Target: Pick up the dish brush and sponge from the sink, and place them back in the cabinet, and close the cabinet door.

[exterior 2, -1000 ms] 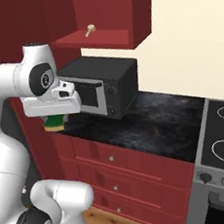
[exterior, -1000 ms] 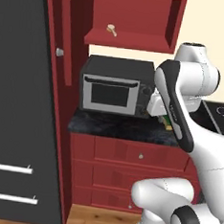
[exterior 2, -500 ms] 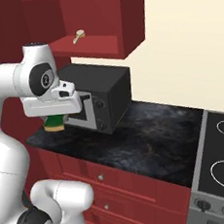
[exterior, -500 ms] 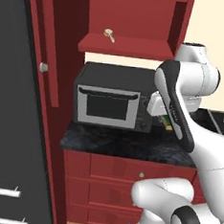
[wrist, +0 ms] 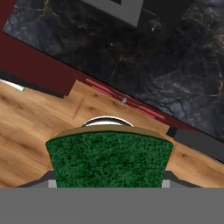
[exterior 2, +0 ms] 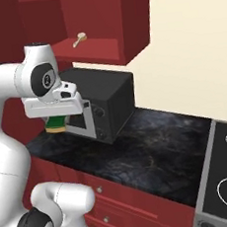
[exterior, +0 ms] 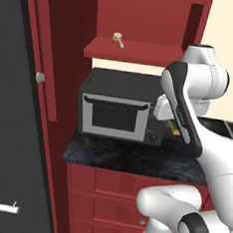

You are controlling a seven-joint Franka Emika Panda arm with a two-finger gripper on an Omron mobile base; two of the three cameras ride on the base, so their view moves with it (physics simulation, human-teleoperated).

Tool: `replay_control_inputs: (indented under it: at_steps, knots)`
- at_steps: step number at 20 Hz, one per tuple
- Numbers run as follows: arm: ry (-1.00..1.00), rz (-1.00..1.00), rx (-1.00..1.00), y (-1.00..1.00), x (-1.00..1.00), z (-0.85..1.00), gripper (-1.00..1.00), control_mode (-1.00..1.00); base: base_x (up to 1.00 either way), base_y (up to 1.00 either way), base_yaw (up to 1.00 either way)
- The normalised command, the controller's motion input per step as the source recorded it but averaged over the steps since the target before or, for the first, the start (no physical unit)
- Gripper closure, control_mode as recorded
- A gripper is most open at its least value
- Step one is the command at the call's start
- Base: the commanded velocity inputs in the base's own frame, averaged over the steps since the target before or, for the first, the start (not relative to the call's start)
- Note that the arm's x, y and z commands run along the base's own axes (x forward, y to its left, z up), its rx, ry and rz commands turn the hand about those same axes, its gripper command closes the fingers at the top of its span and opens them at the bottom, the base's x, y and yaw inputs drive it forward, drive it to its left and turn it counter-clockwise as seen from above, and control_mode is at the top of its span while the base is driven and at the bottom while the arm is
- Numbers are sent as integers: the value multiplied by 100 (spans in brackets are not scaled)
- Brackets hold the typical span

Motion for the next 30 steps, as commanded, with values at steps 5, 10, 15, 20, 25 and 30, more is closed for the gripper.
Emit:
replay_control_inputs:
  at_steps: [5,10,15,20,25,30]
  knots:
    - [0,0,0,0,0,0,100,100,15,0,23]
    - [0,0,0,0,0,0,100,100,32,-2,23]
    - [0,0,0,0,0,0,100,100,41,-5,19]
    - [0,0,0,0,0,0,100,100,49,-10,10]
    - [0,0,0,0,0,0,100,100,45,-4,5]
    - [0,0,0,0,0,0,100,100,52,0,1]
